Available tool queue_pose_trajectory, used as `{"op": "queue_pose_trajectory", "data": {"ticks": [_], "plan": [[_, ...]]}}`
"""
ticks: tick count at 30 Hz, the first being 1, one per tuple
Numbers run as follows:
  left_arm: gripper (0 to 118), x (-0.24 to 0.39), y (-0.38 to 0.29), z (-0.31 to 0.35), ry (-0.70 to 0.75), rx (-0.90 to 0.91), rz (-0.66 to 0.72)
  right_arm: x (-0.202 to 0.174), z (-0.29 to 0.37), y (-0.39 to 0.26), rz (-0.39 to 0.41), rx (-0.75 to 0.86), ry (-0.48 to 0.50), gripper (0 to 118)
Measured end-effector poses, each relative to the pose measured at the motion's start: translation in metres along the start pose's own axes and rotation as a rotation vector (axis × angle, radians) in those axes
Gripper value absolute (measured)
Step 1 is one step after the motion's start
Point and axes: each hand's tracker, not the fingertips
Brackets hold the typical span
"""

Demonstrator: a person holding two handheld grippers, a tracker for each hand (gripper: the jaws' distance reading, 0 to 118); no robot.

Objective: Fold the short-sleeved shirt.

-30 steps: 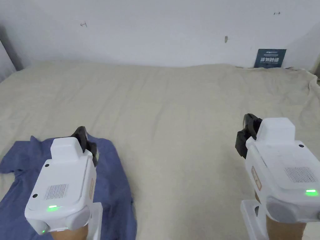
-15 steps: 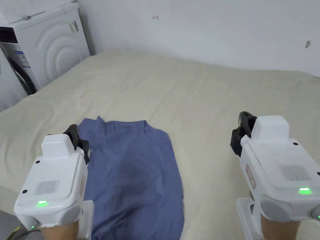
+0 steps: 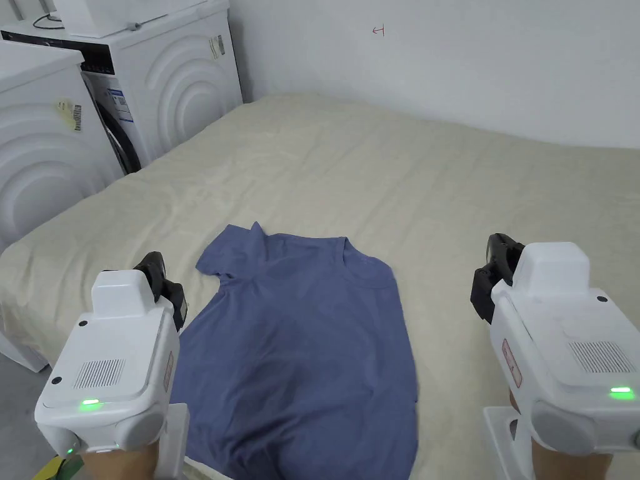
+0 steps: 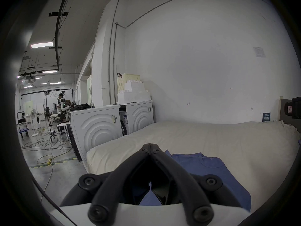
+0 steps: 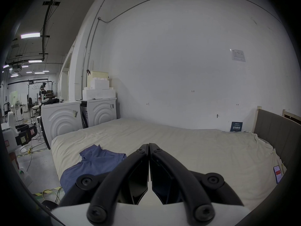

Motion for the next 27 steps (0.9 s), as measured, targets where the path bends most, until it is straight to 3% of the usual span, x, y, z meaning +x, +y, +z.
{"op": "queue_pose_trajectory", "data": {"ticks": [10,21,23,27], "plan": [[0,0.025,0.005,-0.038,-0.163,-0.124,0.002,0.013,-0.002,0.002,0.013,-0.011,-0.039,0],[4,0.085,-0.034,-0.140,-0.291,-0.612,-0.014,0.035,-0.017,-0.013,0.008,-0.060,-0.083,0],[14,0.095,-0.048,-0.155,-0.294,-0.665,0.005,0.038,-0.020,-0.018,0.011,-0.076,-0.089,0],[75,0.118,-0.078,-0.184,-0.300,-0.844,-0.047,0.047,-0.026,-0.028,0.013,-0.107,-0.101,0]]}}
